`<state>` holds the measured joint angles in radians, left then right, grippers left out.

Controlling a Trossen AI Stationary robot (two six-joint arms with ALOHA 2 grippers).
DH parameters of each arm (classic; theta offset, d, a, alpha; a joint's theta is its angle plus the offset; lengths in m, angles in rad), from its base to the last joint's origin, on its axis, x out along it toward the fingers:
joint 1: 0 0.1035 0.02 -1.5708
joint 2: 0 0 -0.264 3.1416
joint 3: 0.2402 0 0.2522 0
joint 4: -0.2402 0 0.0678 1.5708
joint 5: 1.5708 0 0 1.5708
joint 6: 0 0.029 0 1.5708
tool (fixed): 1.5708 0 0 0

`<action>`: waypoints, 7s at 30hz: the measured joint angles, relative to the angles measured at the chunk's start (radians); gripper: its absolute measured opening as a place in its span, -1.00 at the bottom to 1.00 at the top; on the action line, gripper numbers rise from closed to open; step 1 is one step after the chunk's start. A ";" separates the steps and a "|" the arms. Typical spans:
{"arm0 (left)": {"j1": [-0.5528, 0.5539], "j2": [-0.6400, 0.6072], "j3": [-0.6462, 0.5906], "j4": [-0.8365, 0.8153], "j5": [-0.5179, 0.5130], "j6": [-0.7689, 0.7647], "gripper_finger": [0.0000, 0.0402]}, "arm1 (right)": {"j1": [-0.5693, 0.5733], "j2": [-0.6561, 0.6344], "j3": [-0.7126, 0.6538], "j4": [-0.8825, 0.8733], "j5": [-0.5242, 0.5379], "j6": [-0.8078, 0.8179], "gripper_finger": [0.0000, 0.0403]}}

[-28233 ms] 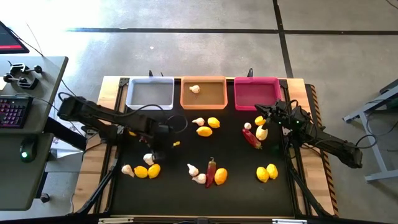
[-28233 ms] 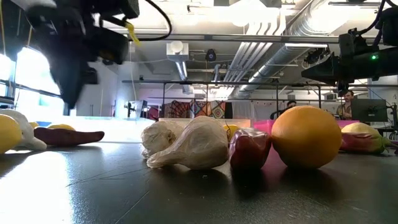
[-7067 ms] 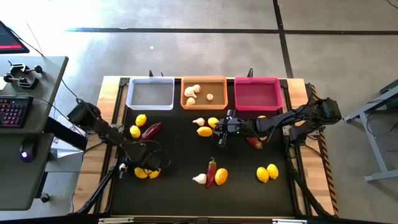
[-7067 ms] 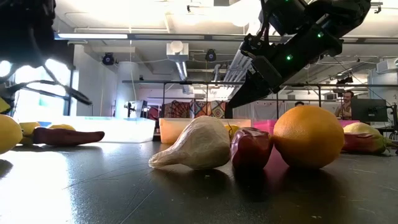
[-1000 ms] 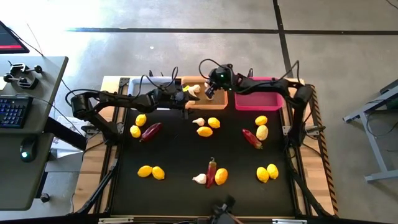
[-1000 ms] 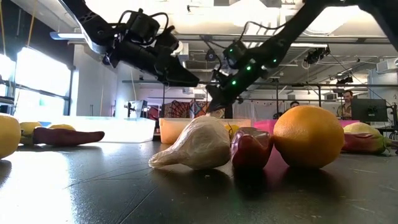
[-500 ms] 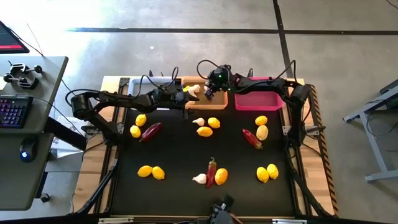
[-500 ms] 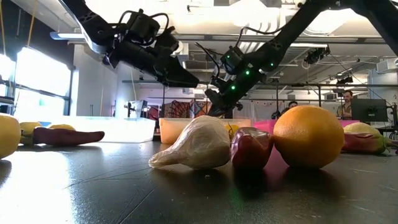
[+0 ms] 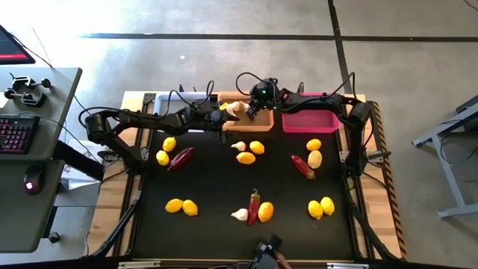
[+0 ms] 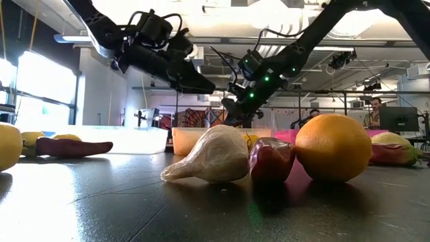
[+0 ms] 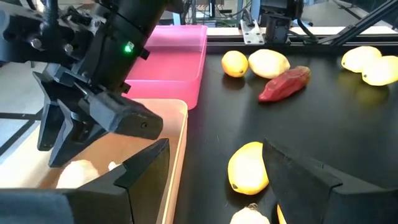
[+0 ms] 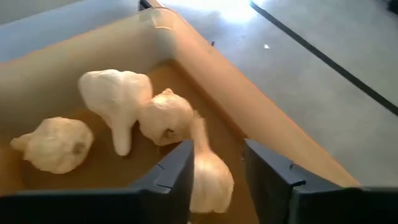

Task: Sort produce into baskets
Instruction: Put the white garlic into the orange bin

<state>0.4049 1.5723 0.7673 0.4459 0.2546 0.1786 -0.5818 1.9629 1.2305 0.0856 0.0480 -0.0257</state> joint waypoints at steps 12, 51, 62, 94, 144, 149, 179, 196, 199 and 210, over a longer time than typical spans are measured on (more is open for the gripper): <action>0.000 0.000 0.000 0.019 0.000 0.016 0.21 | 0.065 -0.129 -0.021 -0.039 0.039 -0.060 -0.61; 0.015 0.000 0.000 -0.116 -0.002 0.129 0.21 | 0.753 -0.288 -0.229 -0.129 -0.162 0.172 -0.36; 0.029 0.000 0.000 -0.114 -0.004 0.140 0.21 | 0.863 -0.133 0.098 -0.503 -0.116 0.364 0.35; 0.044 0.000 0.000 -0.126 -0.009 0.101 0.21 | 0.936 0.111 0.279 -0.581 -0.135 0.419 0.44; 0.136 -0.297 0.000 -0.199 0.000 0.070 0.21 | 0.740 0.084 0.658 -1.469 0.431 0.154 -0.14; 0.153 -0.301 -0.001 -0.235 0.003 0.065 0.21 | 0.585 -0.013 0.603 -1.409 0.460 0.052 -0.14; 0.076 -0.301 -0.001 -0.269 0.071 0.051 0.21 | -0.086 -0.119 0.118 -0.552 -0.087 -0.211 -0.14; 0.050 -0.190 -0.002 -0.073 0.188 0.086 0.21 | -0.083 -0.031 0.111 -0.489 -0.054 -0.200 -0.09; 0.036 -0.171 -0.002 -0.035 0.202 0.085 0.21 | -0.064 -0.031 0.112 -0.481 0.002 -0.213 0.01; -0.150 -0.161 -0.002 0.002 0.227 0.048 0.09 | -0.050 -0.034 0.112 -0.481 0.047 -0.218 0.36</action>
<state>0.2546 1.4109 0.7654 0.4479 0.4813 0.2262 -0.6323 1.9291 1.3428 -0.3953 0.0950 -0.2442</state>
